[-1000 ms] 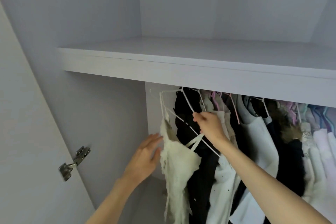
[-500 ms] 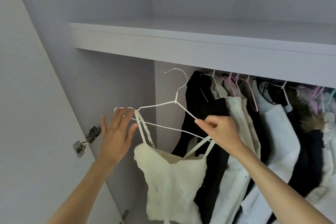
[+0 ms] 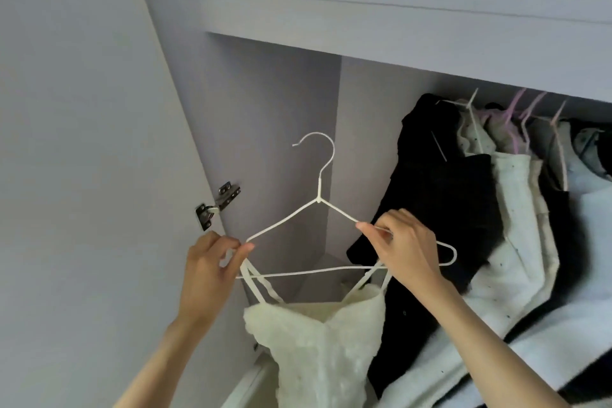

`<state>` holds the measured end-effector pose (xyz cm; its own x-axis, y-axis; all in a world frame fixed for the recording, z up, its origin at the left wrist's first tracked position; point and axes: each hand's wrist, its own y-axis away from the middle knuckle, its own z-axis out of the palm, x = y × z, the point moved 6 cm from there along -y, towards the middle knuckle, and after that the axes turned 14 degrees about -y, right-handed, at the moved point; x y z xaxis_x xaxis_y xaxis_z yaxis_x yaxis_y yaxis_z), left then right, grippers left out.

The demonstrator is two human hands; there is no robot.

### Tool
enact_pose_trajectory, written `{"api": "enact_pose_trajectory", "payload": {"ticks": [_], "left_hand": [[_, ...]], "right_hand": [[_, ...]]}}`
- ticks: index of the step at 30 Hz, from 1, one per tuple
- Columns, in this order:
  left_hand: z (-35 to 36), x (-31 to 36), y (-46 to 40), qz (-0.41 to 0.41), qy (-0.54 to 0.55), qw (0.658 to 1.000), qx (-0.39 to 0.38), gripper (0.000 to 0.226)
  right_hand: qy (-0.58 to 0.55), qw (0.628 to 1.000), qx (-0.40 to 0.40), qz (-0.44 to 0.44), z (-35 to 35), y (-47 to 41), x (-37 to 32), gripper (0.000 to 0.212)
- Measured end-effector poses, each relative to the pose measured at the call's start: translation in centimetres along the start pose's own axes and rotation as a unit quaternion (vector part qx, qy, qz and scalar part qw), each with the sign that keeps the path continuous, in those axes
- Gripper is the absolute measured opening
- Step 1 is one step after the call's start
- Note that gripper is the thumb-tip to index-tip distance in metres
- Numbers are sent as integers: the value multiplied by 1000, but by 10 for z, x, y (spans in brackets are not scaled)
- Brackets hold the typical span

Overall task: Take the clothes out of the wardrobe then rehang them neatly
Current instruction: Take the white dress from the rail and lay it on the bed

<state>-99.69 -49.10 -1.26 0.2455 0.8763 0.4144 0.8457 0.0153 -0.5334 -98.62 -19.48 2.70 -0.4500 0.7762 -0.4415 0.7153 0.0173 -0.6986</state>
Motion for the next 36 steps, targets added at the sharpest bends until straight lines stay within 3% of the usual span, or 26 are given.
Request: {"api": "enact_pose_trajectory", "payload": {"ticks": [3, 10, 17, 26, 30, 36], "left_hand": [[-22, -5, 21, -37, -60, 996, 47, 35], [-69, -9, 105, -218, -110, 964, 103, 43], [-150, -18, 207, -334, -173, 906, 196, 41], [-299, -23, 363, -453, -305, 775, 318, 41], [-343, -19, 458, -542, -336, 693, 335, 34], [-403, 15, 570, -599, -399, 585, 373, 34]], "right_hand": [[-9, 999, 1, -37, 17, -6, -13, 49], [-81, 991, -43, -94, 46, 2, -54, 45], [-186, 956, -107, -199, 84, 21, -153, 49], [-366, 865, -157, -306, 111, 94, -359, 50], [-428, 819, -193, -329, 118, 163, -446, 50], [-518, 733, -244, -367, 105, 260, -556, 49]]}}
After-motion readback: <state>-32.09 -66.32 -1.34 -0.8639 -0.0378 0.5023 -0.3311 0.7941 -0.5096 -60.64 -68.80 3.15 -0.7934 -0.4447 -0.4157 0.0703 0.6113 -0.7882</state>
